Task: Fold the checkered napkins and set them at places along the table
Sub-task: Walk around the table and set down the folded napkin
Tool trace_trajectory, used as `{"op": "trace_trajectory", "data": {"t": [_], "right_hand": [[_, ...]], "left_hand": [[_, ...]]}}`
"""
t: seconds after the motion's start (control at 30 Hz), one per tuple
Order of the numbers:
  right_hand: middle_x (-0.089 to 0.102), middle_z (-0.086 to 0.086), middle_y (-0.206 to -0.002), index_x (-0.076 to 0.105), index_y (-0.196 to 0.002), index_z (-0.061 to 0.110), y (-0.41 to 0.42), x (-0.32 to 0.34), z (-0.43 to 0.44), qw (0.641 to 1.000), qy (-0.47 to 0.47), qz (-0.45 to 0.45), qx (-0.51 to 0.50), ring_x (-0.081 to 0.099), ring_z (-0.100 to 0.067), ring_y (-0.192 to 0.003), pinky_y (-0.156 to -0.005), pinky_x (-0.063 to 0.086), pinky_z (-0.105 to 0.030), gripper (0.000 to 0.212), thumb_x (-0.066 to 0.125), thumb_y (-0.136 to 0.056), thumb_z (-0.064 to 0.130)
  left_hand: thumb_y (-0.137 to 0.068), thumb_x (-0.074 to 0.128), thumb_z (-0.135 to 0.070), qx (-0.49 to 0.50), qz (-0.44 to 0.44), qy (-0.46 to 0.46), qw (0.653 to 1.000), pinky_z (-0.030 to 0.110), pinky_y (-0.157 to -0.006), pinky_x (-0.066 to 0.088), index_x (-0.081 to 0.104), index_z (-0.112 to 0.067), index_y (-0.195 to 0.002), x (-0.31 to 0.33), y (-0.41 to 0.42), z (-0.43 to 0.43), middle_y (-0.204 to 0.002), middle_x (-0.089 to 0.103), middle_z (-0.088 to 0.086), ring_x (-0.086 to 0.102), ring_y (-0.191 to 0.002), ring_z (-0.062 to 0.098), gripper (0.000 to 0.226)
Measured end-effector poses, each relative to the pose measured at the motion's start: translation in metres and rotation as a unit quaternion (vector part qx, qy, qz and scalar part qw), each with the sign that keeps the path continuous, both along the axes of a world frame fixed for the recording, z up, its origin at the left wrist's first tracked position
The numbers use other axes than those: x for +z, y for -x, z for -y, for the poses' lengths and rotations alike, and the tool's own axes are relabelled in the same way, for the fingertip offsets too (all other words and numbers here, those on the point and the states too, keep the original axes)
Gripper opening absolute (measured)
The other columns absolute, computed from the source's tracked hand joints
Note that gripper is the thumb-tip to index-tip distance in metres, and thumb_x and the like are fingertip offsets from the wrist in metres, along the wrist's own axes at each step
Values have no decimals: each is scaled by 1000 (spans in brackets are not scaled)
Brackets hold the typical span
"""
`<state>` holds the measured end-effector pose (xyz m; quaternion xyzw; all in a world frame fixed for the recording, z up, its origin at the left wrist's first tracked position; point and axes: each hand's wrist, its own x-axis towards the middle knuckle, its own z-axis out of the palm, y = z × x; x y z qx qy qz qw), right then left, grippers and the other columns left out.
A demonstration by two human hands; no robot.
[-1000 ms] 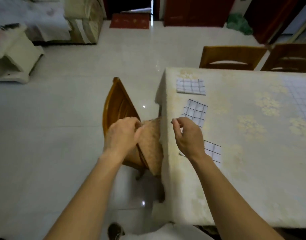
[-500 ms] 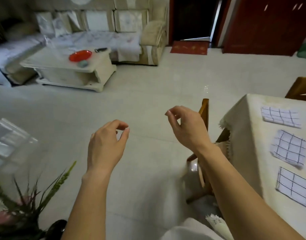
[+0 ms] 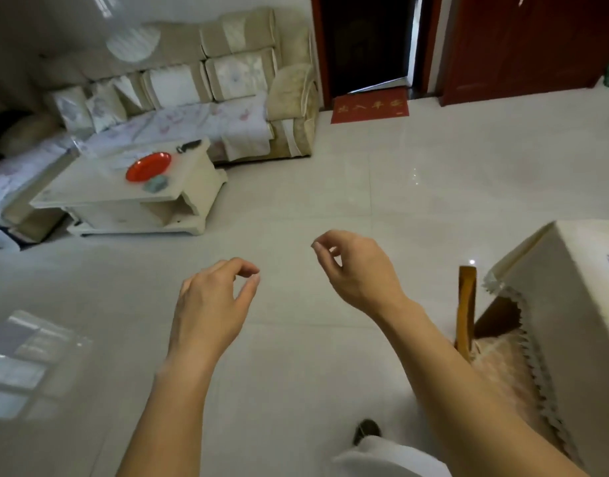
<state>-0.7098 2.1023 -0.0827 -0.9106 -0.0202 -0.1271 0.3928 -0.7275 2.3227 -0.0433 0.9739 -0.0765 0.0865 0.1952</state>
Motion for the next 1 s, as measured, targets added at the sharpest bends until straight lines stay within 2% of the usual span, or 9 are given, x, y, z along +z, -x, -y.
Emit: {"op": "trace_trajectory", "data": {"t": [0.17, 0.3, 0.37, 0.43, 0.53, 0.67, 0.77, 1.0], "right_hand": [[71, 12, -94, 70, -101, 27, -84, 25, 13, 1000, -10, 8, -23, 67, -14, -86, -76, 54, -37, 21, 52, -101, 38], [74, 11, -90, 71, -98, 27, -132, 11, 54, 994, -10, -14, -108, 69, -12, -87, -78, 54, -36, 21, 54, -100, 38], [73, 13, -88, 72, -96, 26, -154, 1, 71, 989, -19, -25, -143, 69, -9, -87, -75, 52, -32, 20, 55, -100, 37], [72, 17, -88, 72, -95, 27, -178, -7, 84, 985, -10, -42, -165, 69, -7, -87, -72, 50, -28, 20, 55, -100, 36], [72, 17, -88, 73, -95, 30, -225, -14, 105, 978, 27, -72, -194, 69, -8, -87, -74, 53, -30, 20, 55, -99, 37], [72, 15, -88, 72, -97, 31, -302, -5, 141, 958, 62, -78, -269, 69, -15, -84, -74, 56, -38, 21, 52, -98, 41], [72, 15, -88, 71, -97, 32, -346, 14, 171, 940, 42, -78, -329, 69, -13, -85, -75, 57, -38, 22, 51, -98, 40], [72, 16, -93, 72, -102, 29, -381, 9, 250, 884, 20, -74, -460, 68, -13, -88, -75, 56, -35, 22, 51, -100, 37]], "left_hand": [[-98, 63, -31, -19, 44, 32, 998, 33, -78, 49, 67, -30, -99, 22, -101, 19, -92, 60, -21, 60, -91, 6, 4], [-97, 63, -30, -71, 24, 43, 996, 40, -85, 53, 65, -32, -94, 4, -171, 52, -90, 61, -21, 60, -88, 6, 4], [-97, 63, -31, -101, 8, 49, 994, 42, -88, 53, 65, -32, -94, -9, -209, 67, -90, 61, -22, 60, -88, 6, 5], [-99, 61, -31, -125, -9, 58, 990, 44, -91, 53, 66, -32, -96, -22, -251, 82, -92, 60, -22, 59, -90, 5, 5], [-100, 60, -32, -165, -13, 81, 983, 44, -91, 55, 68, -29, -101, -37, -318, 107, -92, 59, -21, 61, -91, 6, 8], [-102, 56, -31, -220, -20, 80, 972, 39, -86, 53, 68, -28, -102, -32, -422, 143, -90, 64, -18, 64, -90, 11, 12], [-105, 49, -29, -268, -26, 90, 959, 34, -81, 49, 67, -30, -105, -15, -497, 177, -96, 71, -16, 66, -91, 11, 17], [-104, 50, -30, -424, -44, 53, 903, 41, -94, 52, 67, -31, -111, -17, -585, 310, -105, 66, -16, 61, -100, 9, 18]]}}
